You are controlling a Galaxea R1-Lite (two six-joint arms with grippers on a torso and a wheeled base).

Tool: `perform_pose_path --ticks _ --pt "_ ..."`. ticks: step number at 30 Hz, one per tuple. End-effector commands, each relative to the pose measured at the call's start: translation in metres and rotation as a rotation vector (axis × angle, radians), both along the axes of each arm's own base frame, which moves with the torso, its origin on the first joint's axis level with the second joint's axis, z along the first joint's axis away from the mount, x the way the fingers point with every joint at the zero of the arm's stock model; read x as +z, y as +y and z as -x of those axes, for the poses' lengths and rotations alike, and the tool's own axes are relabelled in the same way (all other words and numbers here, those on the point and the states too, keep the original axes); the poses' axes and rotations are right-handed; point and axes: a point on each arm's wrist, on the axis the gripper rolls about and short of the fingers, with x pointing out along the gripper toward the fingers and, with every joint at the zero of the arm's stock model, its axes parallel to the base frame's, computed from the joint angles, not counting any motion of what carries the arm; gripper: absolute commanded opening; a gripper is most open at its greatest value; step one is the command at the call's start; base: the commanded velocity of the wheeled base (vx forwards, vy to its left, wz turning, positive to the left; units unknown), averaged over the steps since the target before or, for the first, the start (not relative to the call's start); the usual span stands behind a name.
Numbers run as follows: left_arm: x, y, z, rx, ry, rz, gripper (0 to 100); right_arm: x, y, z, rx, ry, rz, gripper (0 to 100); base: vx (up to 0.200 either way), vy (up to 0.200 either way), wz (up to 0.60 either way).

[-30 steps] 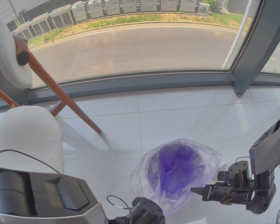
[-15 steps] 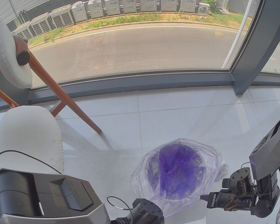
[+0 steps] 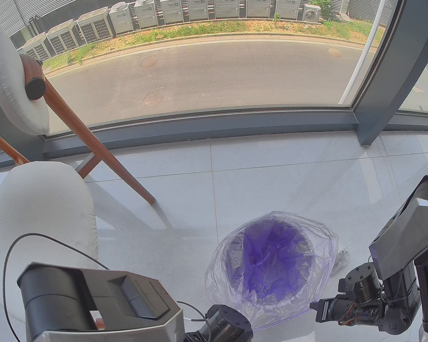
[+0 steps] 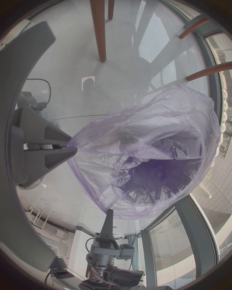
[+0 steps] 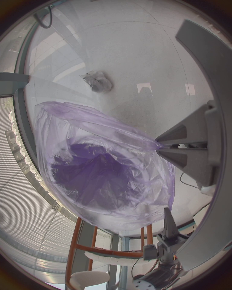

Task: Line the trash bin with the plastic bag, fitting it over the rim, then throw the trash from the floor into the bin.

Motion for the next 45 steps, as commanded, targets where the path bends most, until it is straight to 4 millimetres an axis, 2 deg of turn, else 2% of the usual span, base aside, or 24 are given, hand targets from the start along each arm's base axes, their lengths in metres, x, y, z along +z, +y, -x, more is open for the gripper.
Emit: perform_pose_path --ticks 1,7,11,17,28,38,39,45 --pt "-0.016 -0.006 -0.007 0.016 -0.012 -0.009 0 -0.015 0.002 -0.004 -0.001 0.007 0.049 0 0.000 0.000 0.00" --pt "-0.017 -0.011 -0.021 0.040 -0.034 0.016 0 -0.024 0.003 -0.006 0.050 -0.003 0.105 0 0.000 0.000 0.00" --pt "-0.017 -0.005 -0.031 0.053 -0.046 0.002 0 -0.032 0.001 -0.004 0.083 -0.005 0.179 0 0.000 0.000 0.00" --pt "-0.017 0.000 -0.034 0.055 -0.072 -0.042 0 -0.041 0.000 -0.004 0.141 -0.018 0.270 0 0.000 0.000 0.00" --pt "-0.022 -0.002 -0.038 -0.017 -0.142 -0.133 0 -0.044 0.006 -0.015 0.154 -0.072 0.279 0 0.000 0.000 0.00" --pt "-0.021 0.010 -0.050 0.047 -0.153 -0.154 0 -0.044 0.007 -0.021 0.123 -0.097 0.282 0 0.000 0.000 0.00" --pt "-0.022 0.009 -0.050 0.047 -0.156 -0.152 0 -0.044 0.007 -0.021 0.122 -0.095 0.282 100 0.000 0.000 0.00" --pt "-0.023 0.009 -0.049 0.050 -0.161 -0.159 0 -0.044 0.006 -0.020 0.100 -0.083 0.265 100 0.000 0.000 0.00"
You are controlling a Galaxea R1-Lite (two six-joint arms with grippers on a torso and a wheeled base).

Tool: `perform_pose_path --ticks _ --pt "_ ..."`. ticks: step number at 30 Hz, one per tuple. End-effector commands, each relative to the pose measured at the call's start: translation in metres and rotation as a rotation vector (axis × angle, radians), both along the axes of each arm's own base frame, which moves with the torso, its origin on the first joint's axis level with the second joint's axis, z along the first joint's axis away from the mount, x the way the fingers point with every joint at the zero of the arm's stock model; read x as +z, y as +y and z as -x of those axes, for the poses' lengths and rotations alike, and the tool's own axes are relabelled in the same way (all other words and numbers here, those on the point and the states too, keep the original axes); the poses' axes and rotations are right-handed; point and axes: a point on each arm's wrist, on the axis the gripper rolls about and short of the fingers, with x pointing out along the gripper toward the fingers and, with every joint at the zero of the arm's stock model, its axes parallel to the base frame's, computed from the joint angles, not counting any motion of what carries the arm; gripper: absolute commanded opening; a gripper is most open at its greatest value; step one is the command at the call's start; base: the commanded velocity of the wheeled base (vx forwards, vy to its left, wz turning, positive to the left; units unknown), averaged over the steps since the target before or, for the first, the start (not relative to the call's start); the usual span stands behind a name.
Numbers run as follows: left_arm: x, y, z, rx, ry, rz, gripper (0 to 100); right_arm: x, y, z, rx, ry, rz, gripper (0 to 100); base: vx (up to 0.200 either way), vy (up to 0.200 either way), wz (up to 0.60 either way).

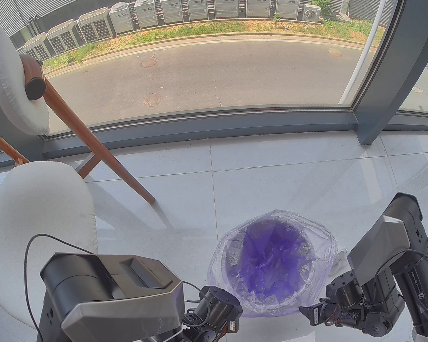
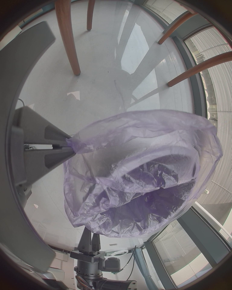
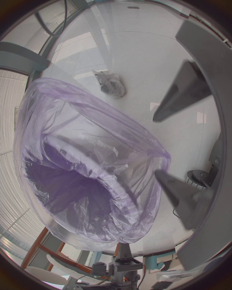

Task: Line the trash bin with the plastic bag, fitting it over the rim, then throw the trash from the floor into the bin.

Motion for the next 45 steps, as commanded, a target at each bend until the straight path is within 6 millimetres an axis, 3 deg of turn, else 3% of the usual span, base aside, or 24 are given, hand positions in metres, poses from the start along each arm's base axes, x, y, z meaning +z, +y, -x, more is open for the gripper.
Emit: perform_pose_path --ticks 1,2,3,9,10,12,13,14,16,19,22,31,45 --pt "-0.002 0.002 0.002 -0.001 0.009 -0.010 0 0.001 0.000 0.001 -0.009 -0.002 -0.014 100 0.000 0.000 0.00" --pt "-0.003 0.004 0.004 0.000 0.015 -0.019 0 0.002 -0.001 0.001 -0.012 -0.001 -0.012 100 0.000 0.000 0.00" --pt "-0.003 0.004 0.004 0.000 0.015 -0.019 100 0.002 -0.001 0.002 -0.011 -0.001 -0.013 100 0.000 0.000 0.00" --pt "0.005 0.016 0.016 -0.006 0.025 -0.033 100 0.027 -0.009 0.014 -0.014 -0.008 -0.022 100 0.000 0.000 0.00" --pt "0.018 0.025 0.025 -0.011 0.012 -0.015 100 0.040 -0.013 0.021 -0.014 -0.020 -0.033 100 0.000 0.000 0.00" --pt "0.021 0.028 0.027 -0.011 0.007 -0.007 100 0.044 -0.015 0.022 -0.017 -0.025 -0.037 100 0.000 0.000 0.00" --pt "0.040 0.035 0.035 -0.017 -0.037 0.046 100 0.060 -0.019 0.020 -0.058 -0.071 -0.086 100 0.000 0.000 0.00" --pt "0.045 0.036 0.036 -0.018 -0.050 0.058 100 0.063 -0.020 0.019 -0.067 -0.083 -0.099 100 0.000 0.000 0.00" --pt "0.076 0.047 0.045 -0.034 -0.125 0.153 100 0.083 -0.027 0.014 -0.128 -0.156 -0.166 100 0.000 0.000 0.00" --pt "0.098 0.057 0.059 -0.099 -0.136 0.234 100 0.099 -0.031 0.012 -0.143 -0.217 -0.203 100 0.000 0.000 0.00" --pt "0.107 0.063 0.062 -0.097 -0.157 0.266 100 0.109 -0.031 0.013 -0.151 -0.257 -0.238 100 0.000 0.000 0.00" --pt "0.128 0.079 0.060 -0.037 -0.200 0.372 100 0.120 -0.032 0.014 -0.208 -0.279 -0.326 100 -0.067 0.000 0.00" --pt "0.131 0.095 0.075 -0.063 -0.180 0.363 100 0.122 -0.031 0.014 -0.215 -0.284 -0.343 100 -0.200 0.000 0.00"
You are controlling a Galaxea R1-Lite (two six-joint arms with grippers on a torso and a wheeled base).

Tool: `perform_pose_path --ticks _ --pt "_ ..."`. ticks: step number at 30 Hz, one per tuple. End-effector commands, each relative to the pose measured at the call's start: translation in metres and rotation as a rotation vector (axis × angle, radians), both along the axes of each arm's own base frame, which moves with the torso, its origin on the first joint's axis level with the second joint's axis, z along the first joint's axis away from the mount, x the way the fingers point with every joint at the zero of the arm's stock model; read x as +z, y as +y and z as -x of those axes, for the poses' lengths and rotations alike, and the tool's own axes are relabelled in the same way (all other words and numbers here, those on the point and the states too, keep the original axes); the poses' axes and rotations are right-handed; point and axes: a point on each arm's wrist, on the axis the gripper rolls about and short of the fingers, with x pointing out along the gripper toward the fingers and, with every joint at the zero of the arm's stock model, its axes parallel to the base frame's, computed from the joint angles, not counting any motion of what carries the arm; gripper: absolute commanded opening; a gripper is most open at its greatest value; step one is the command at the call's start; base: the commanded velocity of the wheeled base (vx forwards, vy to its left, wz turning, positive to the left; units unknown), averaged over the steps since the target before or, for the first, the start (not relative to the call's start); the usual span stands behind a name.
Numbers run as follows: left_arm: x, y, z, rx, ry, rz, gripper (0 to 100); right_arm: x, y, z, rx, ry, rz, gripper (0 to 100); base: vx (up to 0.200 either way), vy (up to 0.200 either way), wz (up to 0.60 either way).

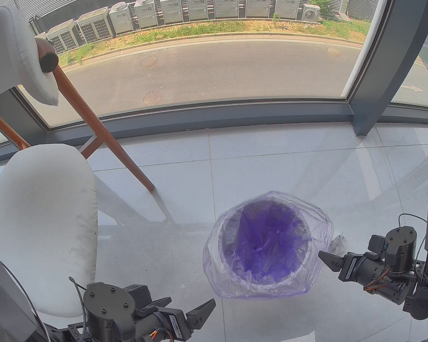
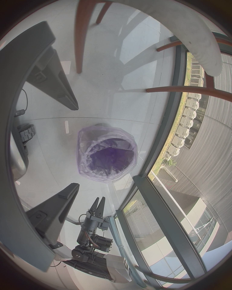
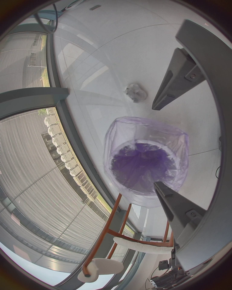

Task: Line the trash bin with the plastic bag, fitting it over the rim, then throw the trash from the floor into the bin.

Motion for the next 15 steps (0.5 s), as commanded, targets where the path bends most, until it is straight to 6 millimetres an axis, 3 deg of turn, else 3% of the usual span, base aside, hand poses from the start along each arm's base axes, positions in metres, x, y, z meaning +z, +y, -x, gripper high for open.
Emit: perform_pose_path --ticks 1,13,15 --pt "0.003 0.003 0.003 0.003 -0.011 0.005 100 0.000 -0.001 0.004 0.004 0.004 0.003 100 -0.200 0.000 0.00" --pt "0.009 0.016 -0.016 0.116 -0.059 0.010 100 0.000 0.002 -0.001 0.012 -0.006 -0.003 100 0.000 0.000 0.00" --pt "0.010 0.018 -0.020 0.112 -0.068 0.007 100 0.000 0.003 -0.003 0.012 -0.014 -0.007 100 0.000 -0.200 0.00"
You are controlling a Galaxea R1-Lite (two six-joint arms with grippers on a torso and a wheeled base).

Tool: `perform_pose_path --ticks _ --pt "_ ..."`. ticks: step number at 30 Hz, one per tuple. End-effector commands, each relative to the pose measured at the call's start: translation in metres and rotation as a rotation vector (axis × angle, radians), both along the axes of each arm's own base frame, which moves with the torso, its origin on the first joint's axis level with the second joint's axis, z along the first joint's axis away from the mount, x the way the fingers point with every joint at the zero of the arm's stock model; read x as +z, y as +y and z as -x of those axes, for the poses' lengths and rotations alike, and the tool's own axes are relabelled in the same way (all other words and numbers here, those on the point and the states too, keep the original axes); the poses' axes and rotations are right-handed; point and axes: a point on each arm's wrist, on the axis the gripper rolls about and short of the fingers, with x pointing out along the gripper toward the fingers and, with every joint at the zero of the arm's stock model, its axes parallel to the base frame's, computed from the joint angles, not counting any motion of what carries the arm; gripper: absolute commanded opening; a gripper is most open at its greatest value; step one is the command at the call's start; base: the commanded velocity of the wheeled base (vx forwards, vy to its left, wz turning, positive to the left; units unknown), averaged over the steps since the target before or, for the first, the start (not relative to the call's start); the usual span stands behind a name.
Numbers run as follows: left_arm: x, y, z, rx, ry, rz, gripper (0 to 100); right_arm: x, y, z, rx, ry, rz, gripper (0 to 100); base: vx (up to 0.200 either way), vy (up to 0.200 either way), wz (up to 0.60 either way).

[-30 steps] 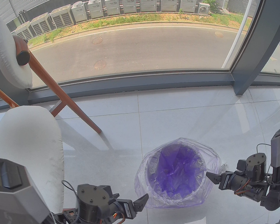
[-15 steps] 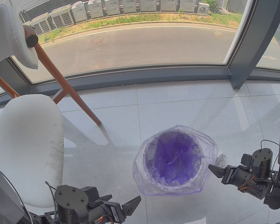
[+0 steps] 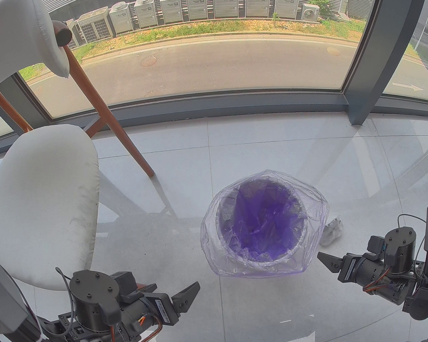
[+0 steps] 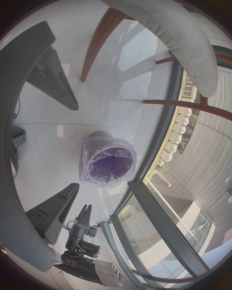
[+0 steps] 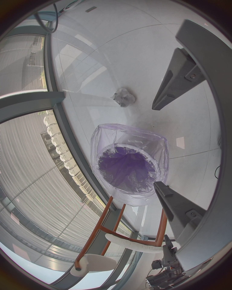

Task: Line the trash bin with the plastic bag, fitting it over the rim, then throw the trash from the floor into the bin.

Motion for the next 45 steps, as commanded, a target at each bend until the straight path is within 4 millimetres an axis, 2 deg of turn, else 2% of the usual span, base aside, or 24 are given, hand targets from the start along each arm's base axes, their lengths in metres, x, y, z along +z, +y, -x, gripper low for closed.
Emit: perform_pose_path --ticks 1,7,10,16,23,35,45 --pt "0.003 0.004 -0.008 -0.004 -0.019 0.004 100 0.002 0.002 -0.005 0.000 -0.024 -0.012 100 0.000 -0.200 0.00" --pt "0.005 0.000 -0.008 -0.118 -0.061 -0.042 100 -0.001 0.004 -0.009 0.007 -0.026 -0.004 100 0.000 -0.200 0.00" --pt "0.003 0.002 -0.010 -0.129 -0.083 -0.081 100 -0.001 0.005 -0.008 0.011 -0.024 -0.002 100 0.200 -0.200 0.00" --pt "0.006 0.006 -0.021 -0.101 -0.102 -0.102 100 0.000 0.004 -0.009 0.007 -0.030 -0.007 100 0.200 0.000 0.00" --pt "0.024 -0.001 -0.047 -0.053 -0.171 -0.062 100 0.012 0.012 -0.019 0.088 -0.093 -0.068 100 0.200 0.000 0.00" --pt "0.026 -0.005 -0.050 -0.075 -0.143 -0.104 100 0.013 0.014 -0.026 0.111 -0.118 -0.053 100 0.200 0.000 0.00" --pt "0.006 -0.008 -0.058 -0.145 -0.159 -0.270 100 0.008 -0.022 -0.041 0.330 -0.139 -0.019 100 0.040 0.000 0.00"
